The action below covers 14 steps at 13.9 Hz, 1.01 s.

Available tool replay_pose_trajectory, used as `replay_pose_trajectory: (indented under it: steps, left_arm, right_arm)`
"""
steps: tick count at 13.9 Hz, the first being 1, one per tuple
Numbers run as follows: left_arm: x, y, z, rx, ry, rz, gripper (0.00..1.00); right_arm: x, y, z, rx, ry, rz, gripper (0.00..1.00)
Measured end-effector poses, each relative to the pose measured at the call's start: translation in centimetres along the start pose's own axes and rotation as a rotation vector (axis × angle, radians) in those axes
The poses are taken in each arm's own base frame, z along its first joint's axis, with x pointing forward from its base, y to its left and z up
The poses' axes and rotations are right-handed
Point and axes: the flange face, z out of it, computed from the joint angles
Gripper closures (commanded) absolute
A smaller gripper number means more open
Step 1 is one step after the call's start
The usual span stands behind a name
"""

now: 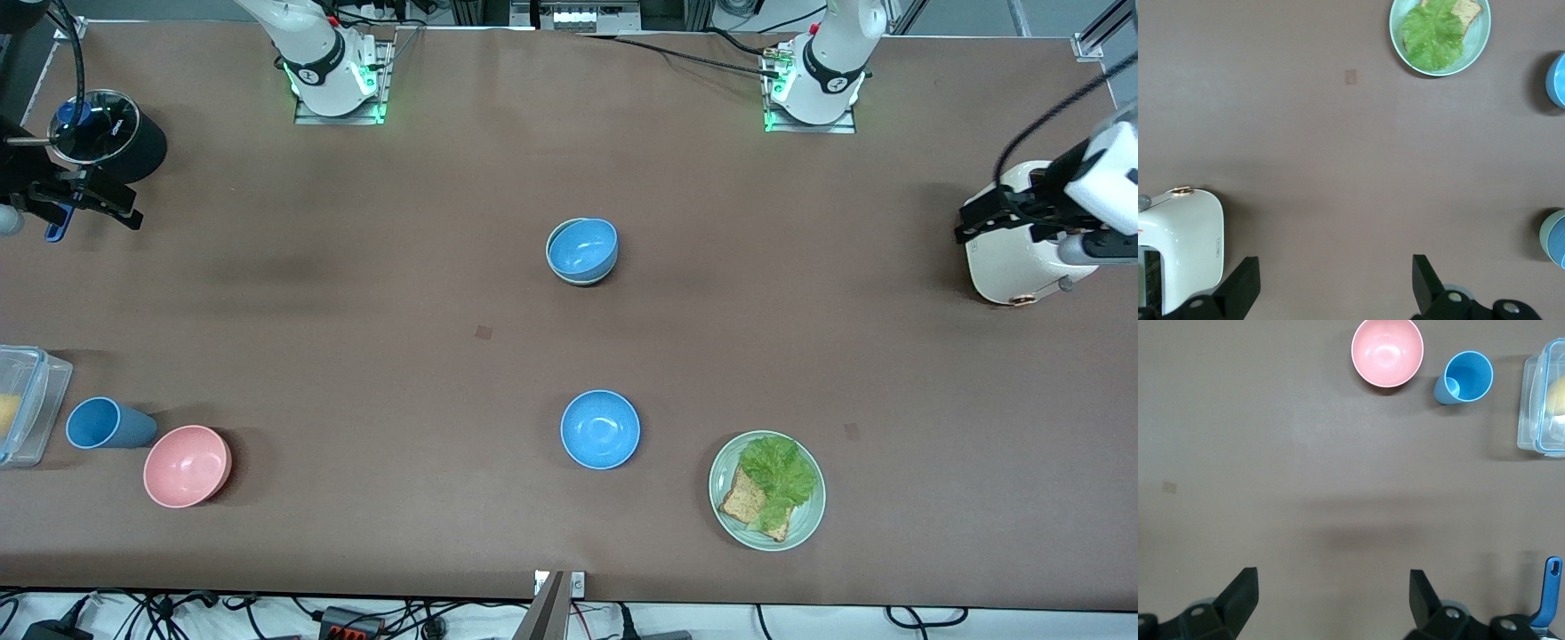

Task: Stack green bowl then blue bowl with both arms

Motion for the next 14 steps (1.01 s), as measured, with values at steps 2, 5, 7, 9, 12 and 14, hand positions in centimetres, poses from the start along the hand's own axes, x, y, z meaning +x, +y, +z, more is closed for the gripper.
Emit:
replay_pose_trajectory:
  steps: [2, 5, 7, 9, 12, 14]
  left_arm:
    - [-0.35, -0.26, 0.26, 0.001, -0.007, -0.005, 0.00]
    - [-0.52, -0.69, 0.50, 0.001, -0.018, -0.011, 0.00]
    - [-0.52, -0.69, 0.49, 0.001, -0.018, -0.011, 0.00]
    - [-0.52, -0.70, 0.49, 0.001, -0.018, -0.011, 0.00]
    - [-0.52, -0.67, 0.44, 0.001, -0.017, -0.008, 0.00]
    - [-0.52, -0.66, 0.45, 0.001, -0.017, -0.007, 0.00]
  right_arm:
    - [0.00, 0.01, 0.00, 0.000, 0.000, 0.000, 0.00]
    - [0.00, 0.01, 0.00, 0.000, 0.000, 0.000, 0.00]
    - [0.00, 0.02, 0.00, 0.000, 0.000, -0.003, 0.00]
    - [0.00, 0.06, 0.00, 0.000, 0.000, -0.009, 0.00]
    - [0.00, 0.19, 0.00, 0.000, 0.000, -0.012, 0.00]
    - [0.00, 0.24, 0.00, 0.000, 0.000, -0.012, 0.00]
